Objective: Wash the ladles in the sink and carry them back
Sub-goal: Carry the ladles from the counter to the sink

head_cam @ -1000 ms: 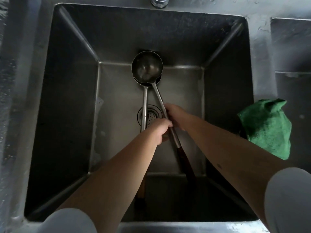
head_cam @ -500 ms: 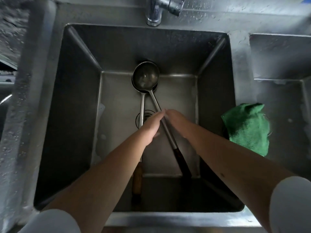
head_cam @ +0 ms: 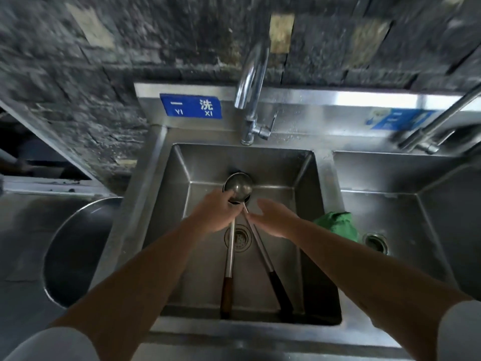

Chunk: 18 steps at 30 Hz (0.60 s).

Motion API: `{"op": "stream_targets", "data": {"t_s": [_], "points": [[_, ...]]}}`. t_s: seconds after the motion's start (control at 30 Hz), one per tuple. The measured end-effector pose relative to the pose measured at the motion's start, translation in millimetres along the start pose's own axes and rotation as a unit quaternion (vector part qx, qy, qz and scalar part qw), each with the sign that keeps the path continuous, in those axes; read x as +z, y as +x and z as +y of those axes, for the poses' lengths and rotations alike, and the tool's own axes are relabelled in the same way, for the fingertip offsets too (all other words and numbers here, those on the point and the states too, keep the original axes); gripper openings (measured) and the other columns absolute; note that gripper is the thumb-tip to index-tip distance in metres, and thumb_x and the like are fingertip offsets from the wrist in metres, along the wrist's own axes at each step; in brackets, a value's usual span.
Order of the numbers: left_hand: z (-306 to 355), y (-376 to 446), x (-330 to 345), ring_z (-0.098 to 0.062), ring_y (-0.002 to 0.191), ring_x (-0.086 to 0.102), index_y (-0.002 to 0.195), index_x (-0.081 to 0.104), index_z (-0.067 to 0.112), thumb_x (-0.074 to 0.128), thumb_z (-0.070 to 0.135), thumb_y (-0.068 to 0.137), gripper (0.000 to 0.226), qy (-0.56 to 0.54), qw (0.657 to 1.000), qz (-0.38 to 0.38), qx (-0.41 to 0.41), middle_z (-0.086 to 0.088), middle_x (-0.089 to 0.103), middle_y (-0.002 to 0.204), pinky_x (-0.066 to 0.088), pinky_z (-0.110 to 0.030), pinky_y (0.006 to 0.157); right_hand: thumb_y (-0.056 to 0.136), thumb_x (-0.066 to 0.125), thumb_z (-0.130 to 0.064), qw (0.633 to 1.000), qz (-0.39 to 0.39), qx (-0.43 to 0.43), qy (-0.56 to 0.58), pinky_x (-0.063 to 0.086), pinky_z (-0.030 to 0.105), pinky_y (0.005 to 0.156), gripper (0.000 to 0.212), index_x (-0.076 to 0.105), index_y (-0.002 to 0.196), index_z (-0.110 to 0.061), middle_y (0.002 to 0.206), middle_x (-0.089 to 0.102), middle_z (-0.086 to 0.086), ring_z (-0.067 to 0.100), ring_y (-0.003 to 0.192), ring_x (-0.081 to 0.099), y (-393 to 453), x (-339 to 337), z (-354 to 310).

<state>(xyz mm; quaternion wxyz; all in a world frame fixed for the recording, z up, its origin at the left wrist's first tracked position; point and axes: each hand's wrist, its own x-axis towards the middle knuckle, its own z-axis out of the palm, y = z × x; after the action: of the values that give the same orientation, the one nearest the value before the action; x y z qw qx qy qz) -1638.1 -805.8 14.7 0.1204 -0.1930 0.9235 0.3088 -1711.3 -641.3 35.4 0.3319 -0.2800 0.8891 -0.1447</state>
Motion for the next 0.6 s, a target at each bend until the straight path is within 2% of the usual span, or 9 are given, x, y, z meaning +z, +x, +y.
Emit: {"op": "stream_targets", "data": {"t_s": [0.1, 0.2, 0.27, 0.4, 0.6], "points": [[15, -42, -35, -0.025, 0.116, 0.057, 0.122, 0.058, 0.030, 0.033, 0.070, 0.072, 0.068, 0.092, 0.995, 0.027, 0.022, -0.001, 0.060, 0.121, 0.048, -0.044, 0.096, 0.074, 0.030, -0.080, 0.998, 0.026, -0.016, -0.055, 0.037, 0.054, 0.107, 0.087, 0.036, 0.144, -0.028, 0.152, 0.039, -0.001, 0.024, 0.139, 0.038, -31, -16, -10], [26, -84, -57, -0.028, 0.131, 0.045, 0.134, 0.048, 0.030, 0.039, 0.068, 0.084, 0.064, 0.177, 0.984, 0.019, 0.009, -0.006, 0.049, 0.140, 0.042, -0.046, 0.102, 0.080, 0.025, -0.082, 0.990, 0.042, -0.034, -0.131, 0.023, 0.058, 0.114, 0.087, 0.022, 0.151, -0.032, 0.162, 0.017, -0.002, 0.023, 0.149, 0.016, -64, -25, -19], [27, -107, -62, -0.027, 0.140, 0.033, 0.143, 0.035, 0.035, 0.033, 0.073, 0.086, 0.069, 0.231, 0.973, 0.010, 0.007, -0.005, 0.035, 0.152, 0.036, -0.048, 0.107, 0.081, 0.022, -0.083, 0.981, 0.043, -0.038, -0.184, 0.016, 0.059, 0.115, 0.088, 0.016, 0.153, -0.033, 0.164, 0.008, -0.001, 0.023, 0.151, 0.007, -79, -26, -22], [25, -136, -65, -0.027, 0.146, 0.020, 0.148, 0.023, 0.039, 0.023, 0.079, 0.083, 0.077, 0.260, 0.965, 0.004, -0.009, -0.005, 0.020, 0.160, 0.028, -0.050, 0.111, 0.080, 0.024, -0.084, 0.970, 0.038, -0.043, -0.238, 0.011, 0.062, 0.115, 0.089, 0.014, 0.153, -0.034, 0.164, 0.000, -0.002, 0.023, 0.151, -0.002, -99, -27, -31], [29, -164, -68, -0.026, 0.146, 0.023, 0.147, 0.024, 0.037, 0.024, 0.080, 0.078, 0.081, 0.248, 0.968, 0.049, 0.006, -0.006, 0.023, 0.159, 0.029, -0.051, 0.113, 0.081, 0.022, -0.083, 0.970, 0.033, -0.045, -0.238, 0.011, 0.062, 0.115, 0.088, 0.017, 0.153, -0.033, 0.164, 0.003, -0.001, 0.022, 0.151, -0.001, -114, -25, -38]]}}
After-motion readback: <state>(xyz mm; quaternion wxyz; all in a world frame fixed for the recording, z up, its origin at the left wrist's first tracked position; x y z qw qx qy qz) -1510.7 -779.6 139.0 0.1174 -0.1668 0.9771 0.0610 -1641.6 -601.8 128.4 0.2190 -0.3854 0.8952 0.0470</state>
